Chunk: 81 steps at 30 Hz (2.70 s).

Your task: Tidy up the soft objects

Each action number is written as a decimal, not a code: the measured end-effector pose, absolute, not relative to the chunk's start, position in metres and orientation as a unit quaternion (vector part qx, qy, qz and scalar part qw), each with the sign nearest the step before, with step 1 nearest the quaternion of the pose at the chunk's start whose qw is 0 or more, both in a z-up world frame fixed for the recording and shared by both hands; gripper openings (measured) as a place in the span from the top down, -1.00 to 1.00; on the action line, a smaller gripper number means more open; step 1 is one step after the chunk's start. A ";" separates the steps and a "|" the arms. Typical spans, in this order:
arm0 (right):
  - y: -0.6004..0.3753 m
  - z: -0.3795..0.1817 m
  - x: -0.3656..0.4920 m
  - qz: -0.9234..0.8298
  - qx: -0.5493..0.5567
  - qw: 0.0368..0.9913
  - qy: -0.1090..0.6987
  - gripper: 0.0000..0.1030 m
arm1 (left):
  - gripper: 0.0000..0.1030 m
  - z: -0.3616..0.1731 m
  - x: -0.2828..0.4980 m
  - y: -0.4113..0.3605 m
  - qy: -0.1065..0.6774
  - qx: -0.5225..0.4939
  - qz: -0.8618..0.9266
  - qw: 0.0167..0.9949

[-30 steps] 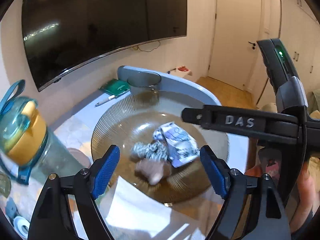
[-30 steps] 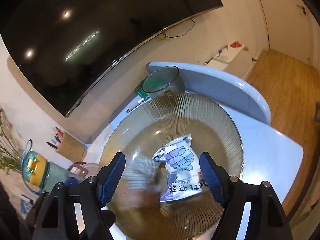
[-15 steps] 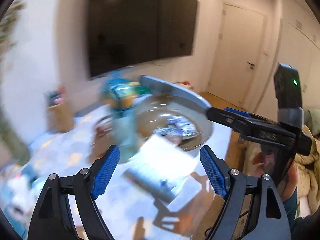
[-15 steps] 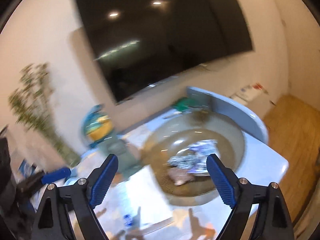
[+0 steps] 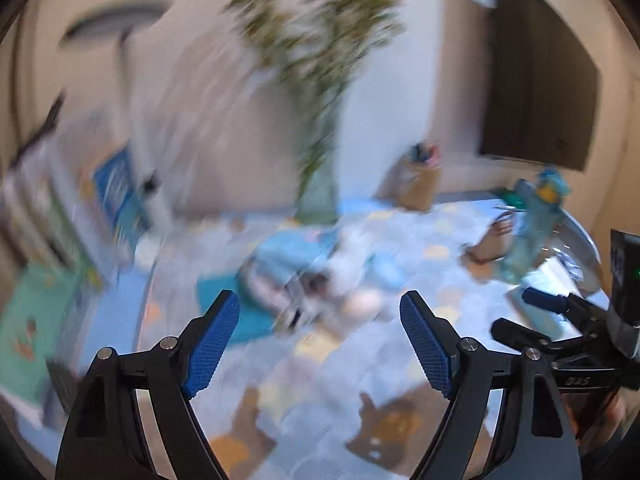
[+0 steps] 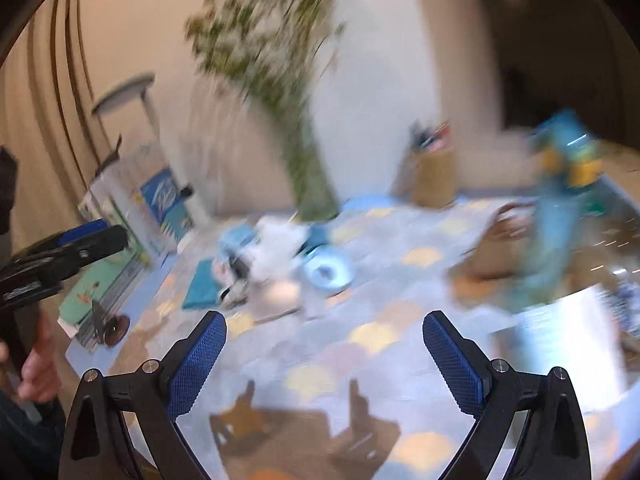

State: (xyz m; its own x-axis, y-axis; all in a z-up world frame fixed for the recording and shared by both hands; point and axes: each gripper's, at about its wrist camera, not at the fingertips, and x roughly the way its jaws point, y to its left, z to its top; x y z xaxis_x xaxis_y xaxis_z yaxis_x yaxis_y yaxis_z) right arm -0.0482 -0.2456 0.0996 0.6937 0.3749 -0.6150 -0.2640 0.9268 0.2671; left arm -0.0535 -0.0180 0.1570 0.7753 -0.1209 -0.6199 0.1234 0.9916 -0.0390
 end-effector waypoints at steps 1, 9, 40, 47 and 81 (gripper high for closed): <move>-0.237 0.089 -0.044 0.175 0.081 0.913 0.360 -0.91 | -0.58 0.143 -0.052 -0.010 0.337 -0.011 -0.065 0.939; -0.187 0.021 -0.014 0.127 0.037 0.907 0.400 -0.91 | -0.58 0.050 -0.035 0.008 0.360 -0.040 -0.069 0.930; -0.188 -0.006 0.007 0.099 0.021 0.891 0.442 -0.91 | -0.58 0.028 -0.032 0.023 0.348 -0.060 -0.060 0.934; -0.190 -0.008 0.008 0.098 0.028 0.888 0.448 -0.91 | -0.58 0.026 -0.029 0.029 0.357 -0.071 -0.059 0.930; -0.188 -0.008 0.006 0.094 0.030 0.888 0.450 -0.91 | -0.58 0.025 -0.028 0.019 0.360 -0.036 -0.042 0.931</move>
State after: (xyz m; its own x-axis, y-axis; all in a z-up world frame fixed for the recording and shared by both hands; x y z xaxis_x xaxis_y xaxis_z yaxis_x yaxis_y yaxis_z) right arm 0.0059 -0.1879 -0.0076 0.5783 0.1930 -0.7927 -0.1396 0.9807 0.1370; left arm -0.0278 0.0191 0.0249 0.7365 -0.1044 -0.6683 0.0526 0.9939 -0.0973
